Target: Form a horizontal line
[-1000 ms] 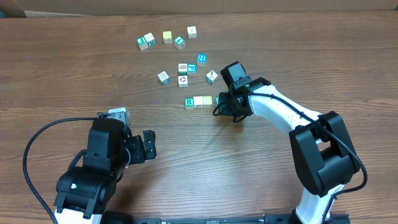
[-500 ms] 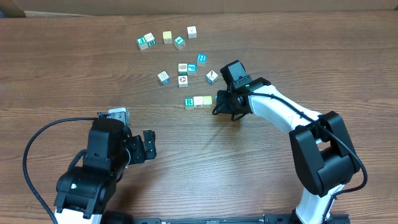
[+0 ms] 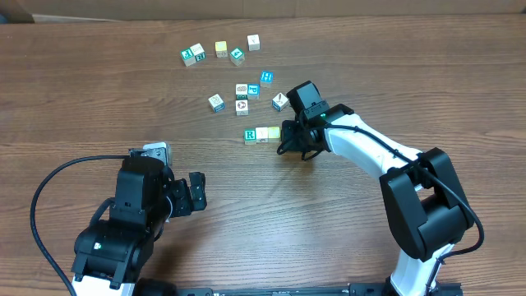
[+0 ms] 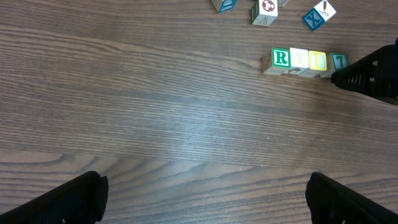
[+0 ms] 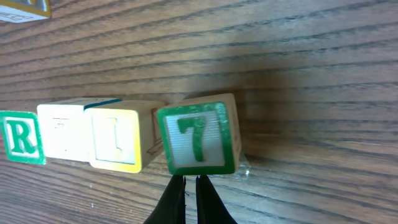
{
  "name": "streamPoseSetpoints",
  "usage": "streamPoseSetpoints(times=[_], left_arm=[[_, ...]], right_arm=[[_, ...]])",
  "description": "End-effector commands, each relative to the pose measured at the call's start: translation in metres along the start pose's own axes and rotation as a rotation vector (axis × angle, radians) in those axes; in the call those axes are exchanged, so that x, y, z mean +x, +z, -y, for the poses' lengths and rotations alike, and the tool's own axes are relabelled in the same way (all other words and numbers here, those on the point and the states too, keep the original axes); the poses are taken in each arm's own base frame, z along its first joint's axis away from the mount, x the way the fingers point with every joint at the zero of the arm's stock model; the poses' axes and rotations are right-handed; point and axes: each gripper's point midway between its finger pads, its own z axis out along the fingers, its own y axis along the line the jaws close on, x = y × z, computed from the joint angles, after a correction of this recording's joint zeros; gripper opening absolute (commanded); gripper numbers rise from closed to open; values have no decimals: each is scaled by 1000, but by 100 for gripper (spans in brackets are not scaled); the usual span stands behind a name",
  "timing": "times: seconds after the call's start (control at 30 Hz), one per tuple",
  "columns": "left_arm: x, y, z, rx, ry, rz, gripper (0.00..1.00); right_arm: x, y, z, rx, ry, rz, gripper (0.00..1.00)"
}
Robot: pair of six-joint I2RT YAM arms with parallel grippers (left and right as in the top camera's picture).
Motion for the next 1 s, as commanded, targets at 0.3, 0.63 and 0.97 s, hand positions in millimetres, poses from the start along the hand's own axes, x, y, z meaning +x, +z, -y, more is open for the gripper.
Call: streamPoseSetpoints(times=[0.3,0.63,0.97], left_arm=[[1,0,-1,3,-14,-3,99],[1,0,0,3,-14,-2,99],[1,0,-1,3,-14,-3,99]], right_arm=[[-6,-3,-5,-18,-1,28,4],[7,-11,-14,-68,-3,-37,4],[-25,-71,33,150,-20,117,4]])
